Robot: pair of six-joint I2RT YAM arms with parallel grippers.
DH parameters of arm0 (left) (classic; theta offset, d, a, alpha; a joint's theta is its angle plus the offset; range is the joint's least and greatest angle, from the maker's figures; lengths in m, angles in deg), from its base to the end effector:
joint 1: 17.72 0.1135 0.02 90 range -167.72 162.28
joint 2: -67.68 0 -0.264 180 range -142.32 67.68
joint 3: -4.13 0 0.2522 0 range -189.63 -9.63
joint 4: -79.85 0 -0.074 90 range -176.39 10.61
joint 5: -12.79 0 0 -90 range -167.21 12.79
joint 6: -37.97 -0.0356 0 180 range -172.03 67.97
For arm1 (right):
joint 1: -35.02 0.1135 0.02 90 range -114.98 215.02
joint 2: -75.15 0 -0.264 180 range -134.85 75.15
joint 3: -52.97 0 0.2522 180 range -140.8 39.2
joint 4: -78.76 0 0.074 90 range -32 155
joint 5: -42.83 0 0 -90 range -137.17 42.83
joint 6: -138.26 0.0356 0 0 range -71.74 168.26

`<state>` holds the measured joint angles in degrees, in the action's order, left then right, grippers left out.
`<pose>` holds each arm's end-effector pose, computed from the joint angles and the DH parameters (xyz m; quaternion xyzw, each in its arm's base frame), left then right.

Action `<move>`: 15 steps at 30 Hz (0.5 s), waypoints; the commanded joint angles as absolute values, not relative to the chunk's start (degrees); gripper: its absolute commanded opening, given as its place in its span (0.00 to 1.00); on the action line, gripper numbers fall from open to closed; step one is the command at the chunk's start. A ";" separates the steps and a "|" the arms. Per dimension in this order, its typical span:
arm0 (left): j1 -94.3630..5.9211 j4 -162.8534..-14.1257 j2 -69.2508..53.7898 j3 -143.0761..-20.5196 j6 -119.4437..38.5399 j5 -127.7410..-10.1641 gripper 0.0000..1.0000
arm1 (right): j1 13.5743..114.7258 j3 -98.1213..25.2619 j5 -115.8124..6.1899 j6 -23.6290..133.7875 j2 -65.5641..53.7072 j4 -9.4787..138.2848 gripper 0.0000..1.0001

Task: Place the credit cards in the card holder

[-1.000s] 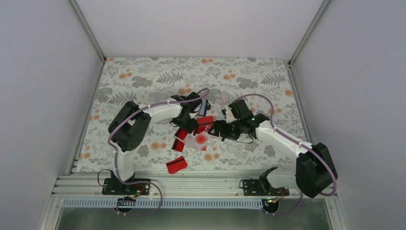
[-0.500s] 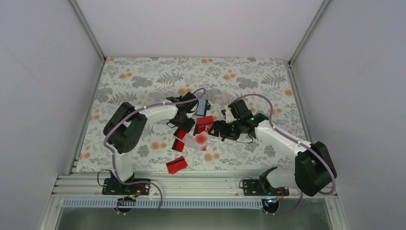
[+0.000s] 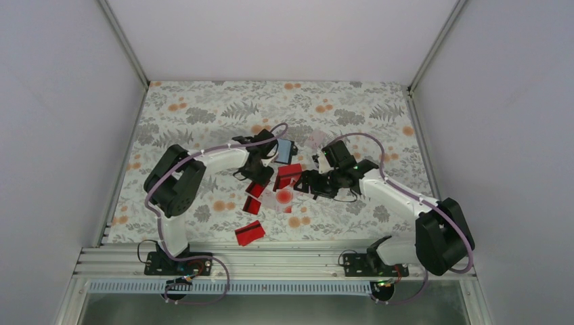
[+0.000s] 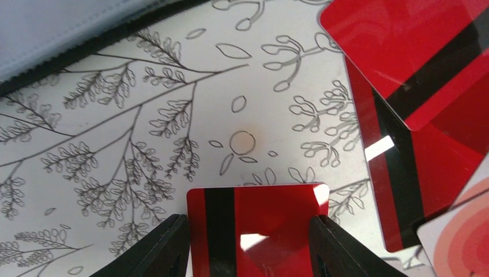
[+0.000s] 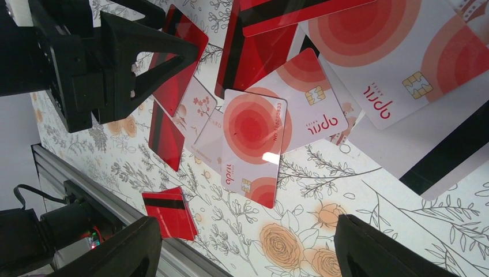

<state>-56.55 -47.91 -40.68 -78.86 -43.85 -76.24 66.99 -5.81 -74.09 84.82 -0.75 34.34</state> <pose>0.2758 -0.2228 0.1490 0.2636 0.9585 -0.0508 0.0956 0.2011 0.1445 0.2023 -0.0194 0.9442 0.3211 0.0705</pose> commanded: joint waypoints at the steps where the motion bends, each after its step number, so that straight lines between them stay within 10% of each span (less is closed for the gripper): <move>1: -56.57 -43.81 -41.30 -79.97 -43.71 -72.58 0.53 | 67.17 -7.13 -74.85 85.50 -0.89 35.69 0.76; 6: -56.62 -42.59 -38.29 -80.52 -44.05 -72.61 0.79 | 67.11 -6.93 -75.60 85.45 -0.78 36.13 0.76; 15: -49.91 -44.37 -29.98 -75.98 -40.55 -66.39 0.70 | 68.80 -10.43 -79.06 87.69 -6.31 42.36 0.76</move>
<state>-54.21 -43.71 -34.47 -78.16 -42.51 -70.16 67.56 -6.75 -77.15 85.89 -2.60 37.64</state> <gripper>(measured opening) 0.742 0.761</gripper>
